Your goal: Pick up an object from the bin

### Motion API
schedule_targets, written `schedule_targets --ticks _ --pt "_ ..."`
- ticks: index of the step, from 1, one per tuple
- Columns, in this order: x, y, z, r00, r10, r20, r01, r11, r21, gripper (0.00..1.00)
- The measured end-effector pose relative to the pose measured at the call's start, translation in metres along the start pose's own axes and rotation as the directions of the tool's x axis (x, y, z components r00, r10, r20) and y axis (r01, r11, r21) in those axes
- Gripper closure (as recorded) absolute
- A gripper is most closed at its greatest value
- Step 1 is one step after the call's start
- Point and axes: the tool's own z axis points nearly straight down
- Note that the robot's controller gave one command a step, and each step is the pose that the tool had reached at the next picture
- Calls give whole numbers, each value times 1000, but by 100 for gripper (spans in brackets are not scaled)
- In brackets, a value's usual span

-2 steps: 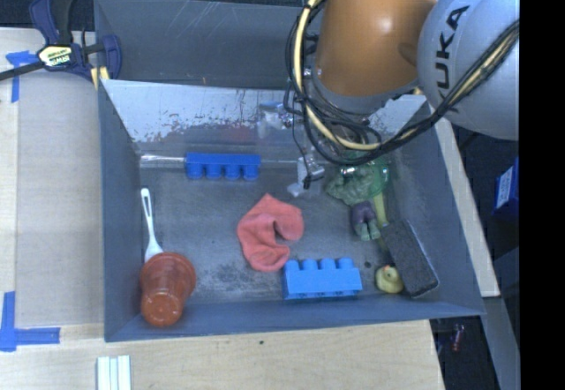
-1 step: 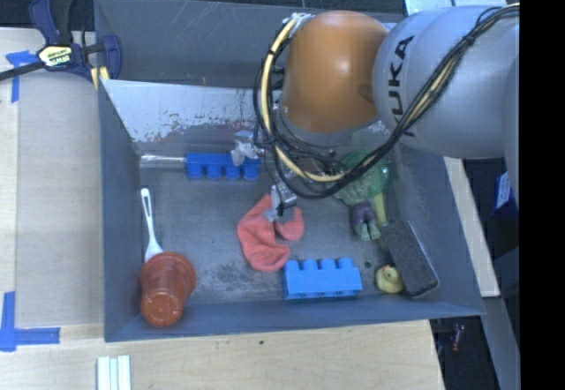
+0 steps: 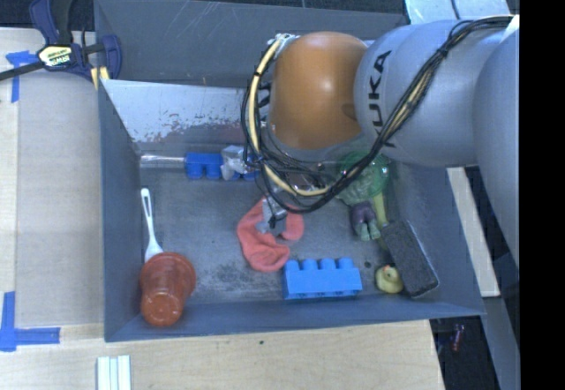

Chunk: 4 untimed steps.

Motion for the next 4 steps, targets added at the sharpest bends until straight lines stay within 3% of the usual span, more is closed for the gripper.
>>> schedule_targets --ticks 1,2,3,4 --pt "21 2 -13 989 145 3 -145 989 0 0" --pt "46 -22 -10 994 112 5 -112 994 1 0" --pt "50 -28 22 982 189 6 -189 982 -1 0" --pt "16 -53 50 979 -202 11 202 979 7 100"
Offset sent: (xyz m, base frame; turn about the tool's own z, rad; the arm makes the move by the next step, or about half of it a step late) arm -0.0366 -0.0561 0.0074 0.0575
